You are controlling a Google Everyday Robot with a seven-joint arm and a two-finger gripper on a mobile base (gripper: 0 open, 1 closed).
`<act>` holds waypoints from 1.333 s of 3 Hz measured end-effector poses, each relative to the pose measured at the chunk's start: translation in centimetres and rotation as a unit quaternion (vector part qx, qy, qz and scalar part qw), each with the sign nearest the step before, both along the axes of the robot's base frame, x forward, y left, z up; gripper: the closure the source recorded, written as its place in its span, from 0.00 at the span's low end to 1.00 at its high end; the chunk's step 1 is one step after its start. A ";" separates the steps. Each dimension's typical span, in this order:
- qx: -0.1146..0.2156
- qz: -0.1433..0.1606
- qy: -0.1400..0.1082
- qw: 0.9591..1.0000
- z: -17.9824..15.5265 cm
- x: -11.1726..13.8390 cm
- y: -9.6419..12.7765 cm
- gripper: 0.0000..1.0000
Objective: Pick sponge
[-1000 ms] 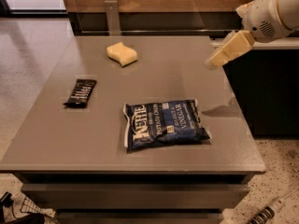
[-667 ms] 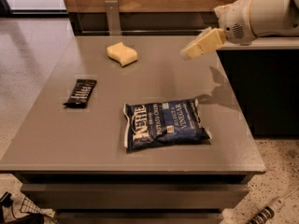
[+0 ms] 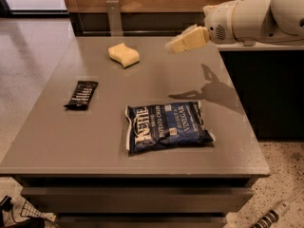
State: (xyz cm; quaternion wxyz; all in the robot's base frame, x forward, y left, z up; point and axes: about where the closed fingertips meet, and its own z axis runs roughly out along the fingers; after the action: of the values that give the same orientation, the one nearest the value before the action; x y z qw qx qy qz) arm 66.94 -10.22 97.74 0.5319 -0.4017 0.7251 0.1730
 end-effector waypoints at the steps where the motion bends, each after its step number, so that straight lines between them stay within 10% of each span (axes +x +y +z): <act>1: -0.014 -0.007 0.013 1.000 -1.1 1.4 1.2 0.00; 4: 0.031 0.043 0.051 0.997 -8.6 10.2 11.7 0.00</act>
Offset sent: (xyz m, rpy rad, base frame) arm 0.0878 0.0786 -0.0559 -0.0905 0.0789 0.0348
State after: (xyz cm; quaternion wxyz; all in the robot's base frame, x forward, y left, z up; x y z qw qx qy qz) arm 77.09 1.52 89.17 0.4989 -0.4062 0.7275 0.2384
